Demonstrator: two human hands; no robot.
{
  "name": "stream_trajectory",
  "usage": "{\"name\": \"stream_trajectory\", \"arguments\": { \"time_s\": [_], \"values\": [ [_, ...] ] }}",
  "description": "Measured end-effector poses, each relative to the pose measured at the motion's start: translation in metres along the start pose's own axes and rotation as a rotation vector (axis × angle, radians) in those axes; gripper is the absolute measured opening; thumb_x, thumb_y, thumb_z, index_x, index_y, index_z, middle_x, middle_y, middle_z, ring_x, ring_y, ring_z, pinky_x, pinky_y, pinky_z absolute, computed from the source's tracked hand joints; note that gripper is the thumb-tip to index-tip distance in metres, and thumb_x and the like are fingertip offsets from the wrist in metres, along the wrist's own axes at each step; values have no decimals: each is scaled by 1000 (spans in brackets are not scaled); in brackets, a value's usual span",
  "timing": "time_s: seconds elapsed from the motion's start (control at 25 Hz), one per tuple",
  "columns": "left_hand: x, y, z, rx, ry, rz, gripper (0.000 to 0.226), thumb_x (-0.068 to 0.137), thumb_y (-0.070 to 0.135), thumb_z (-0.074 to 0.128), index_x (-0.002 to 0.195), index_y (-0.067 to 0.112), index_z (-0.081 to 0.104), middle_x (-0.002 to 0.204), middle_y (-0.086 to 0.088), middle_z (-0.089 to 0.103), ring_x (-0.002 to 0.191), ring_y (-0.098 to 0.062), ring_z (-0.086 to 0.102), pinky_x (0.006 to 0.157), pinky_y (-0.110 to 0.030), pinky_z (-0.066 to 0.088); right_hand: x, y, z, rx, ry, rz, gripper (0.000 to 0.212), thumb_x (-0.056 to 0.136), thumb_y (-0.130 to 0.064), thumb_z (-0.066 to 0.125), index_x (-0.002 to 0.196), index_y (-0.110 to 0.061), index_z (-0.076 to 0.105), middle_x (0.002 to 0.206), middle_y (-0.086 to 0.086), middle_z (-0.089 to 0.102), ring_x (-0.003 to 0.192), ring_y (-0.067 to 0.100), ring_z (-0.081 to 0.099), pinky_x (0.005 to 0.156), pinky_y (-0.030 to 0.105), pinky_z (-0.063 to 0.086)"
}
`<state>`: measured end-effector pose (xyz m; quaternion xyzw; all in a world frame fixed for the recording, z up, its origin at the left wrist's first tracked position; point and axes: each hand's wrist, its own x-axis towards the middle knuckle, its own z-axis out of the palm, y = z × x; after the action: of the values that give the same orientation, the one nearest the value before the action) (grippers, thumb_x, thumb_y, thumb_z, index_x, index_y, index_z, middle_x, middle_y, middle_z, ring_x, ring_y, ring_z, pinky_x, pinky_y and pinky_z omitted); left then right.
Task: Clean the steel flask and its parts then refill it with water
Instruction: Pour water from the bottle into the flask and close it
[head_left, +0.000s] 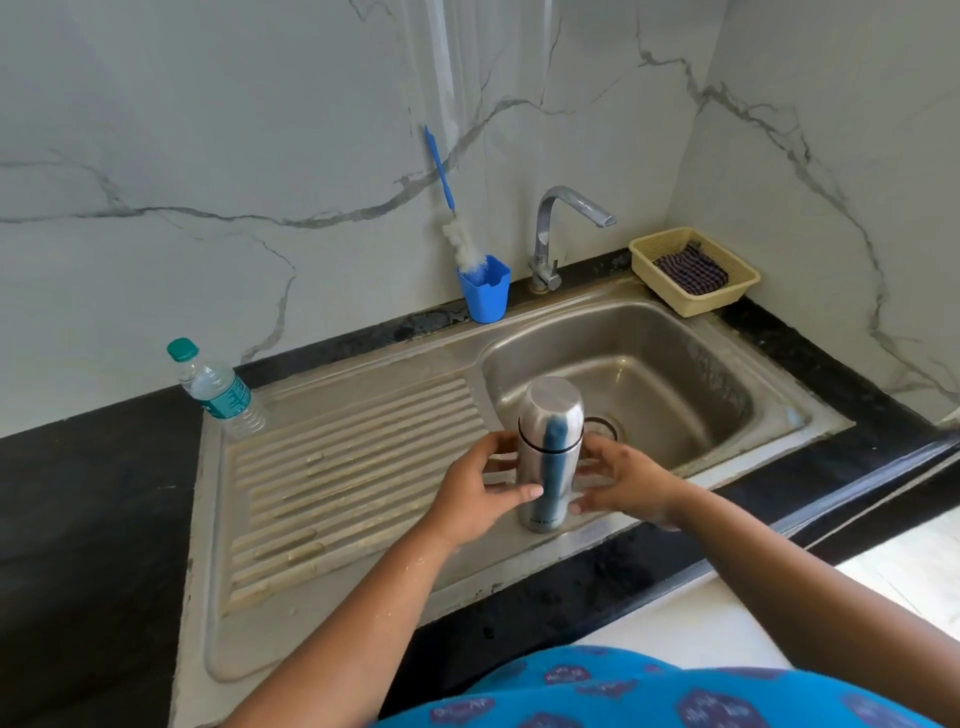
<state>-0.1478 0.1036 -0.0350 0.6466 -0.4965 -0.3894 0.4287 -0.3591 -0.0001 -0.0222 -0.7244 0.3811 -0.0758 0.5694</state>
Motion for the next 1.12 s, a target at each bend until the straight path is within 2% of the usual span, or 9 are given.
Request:
{"name": "stream_trajectory", "arguments": {
  "time_s": [0.12, 0.24, 0.36, 0.44, 0.56, 0.68, 0.84, 0.92, 1.12],
  "values": [
    [-4, 1, 5, 45, 28, 16, 55, 73, 22, 87, 113, 42, 54, 114, 16, 65, 108, -1, 61, 90, -30, 57, 14, 4, 2, -101, 29, -17, 66, 60, -22, 91, 116, -31, 57, 110, -7, 67, 104, 10, 63, 91, 29, 54],
    [-12, 7, 13, 130, 94, 61, 55, 77, 27, 83, 114, 49, 48, 114, 24, 61, 109, 7, 58, 86, -14, 52, 27, 7, -4, -213, -2, -104, 61, 60, -30, 91, 113, -26, 60, 104, -9, 69, 98, 4, 65, 87, 26, 55],
    [-15, 17, 9, 225, 173, 90, 59, 79, 34, 81, 119, 54, 43, 118, 30, 55, 111, 10, 54, 86, -6, 45, 37, -6, -8, -301, -71, -204, 50, 65, -26, 88, 109, -18, 66, 101, -11, 69, 93, -9, 62, 81, 9, 47],
    [-10, 21, -4, 178, 225, 111, 64, 78, 31, 82, 128, 47, 46, 122, 23, 56, 111, 4, 57, 87, -11, 49, 54, -25, -11, -310, -123, -242, 50, 68, -23, 87, 111, -12, 66, 103, -8, 69, 94, -9, 63, 81, 8, 48],
    [6, 26, -37, 48, 276, 88, 65, 78, 18, 83, 133, 27, 50, 126, 7, 54, 110, -2, 58, 82, -23, 57, 92, -63, -13, -259, -212, -265, 55, 69, -19, 86, 116, -16, 58, 109, -7, 66, 100, 6, 65, 89, 27, 55],
    [33, 35, -82, 97, 342, 59, 60, 82, 17, 80, 133, 22, 50, 129, 5, 54, 111, 2, 56, 84, -16, 53, 137, -111, -8, -348, -238, -391, 69, 75, -16, 81, 129, -26, 40, 105, -20, 56, 97, -4, 58, 88, 18, 51],
    [84, 44, -151, 168, 365, 3, 62, 86, 27, 76, 140, 24, 46, 130, 10, 54, 112, 0, 57, 79, -4, 45, 204, -159, 3, -354, -204, -465, 79, 80, -15, 77, 141, -21, 27, 113, -7, 60, 101, 6, 61, 86, 14, 49],
    [107, 40, -175, 182, 364, -26, 62, 87, 27, 74, 141, 25, 44, 131, 9, 55, 113, -3, 56, 80, -7, 44, 236, -174, 8, -389, -199, -468, 80, 82, -15, 75, 143, -20, 24, 115, -5, 58, 103, 10, 59, 85, 13, 47],
    [144, 12, -199, 90, 367, -98, 56, 88, 17, 74, 135, 26, 45, 128, 3, 57, 113, -16, 60, 97, -33, 50, 299, -179, 18, -507, -212, -403, 82, 82, -17, 74, 144, -20, 20, 120, 5, 61, 106, 22, 60, 95, 37, 48]
  ]
}}
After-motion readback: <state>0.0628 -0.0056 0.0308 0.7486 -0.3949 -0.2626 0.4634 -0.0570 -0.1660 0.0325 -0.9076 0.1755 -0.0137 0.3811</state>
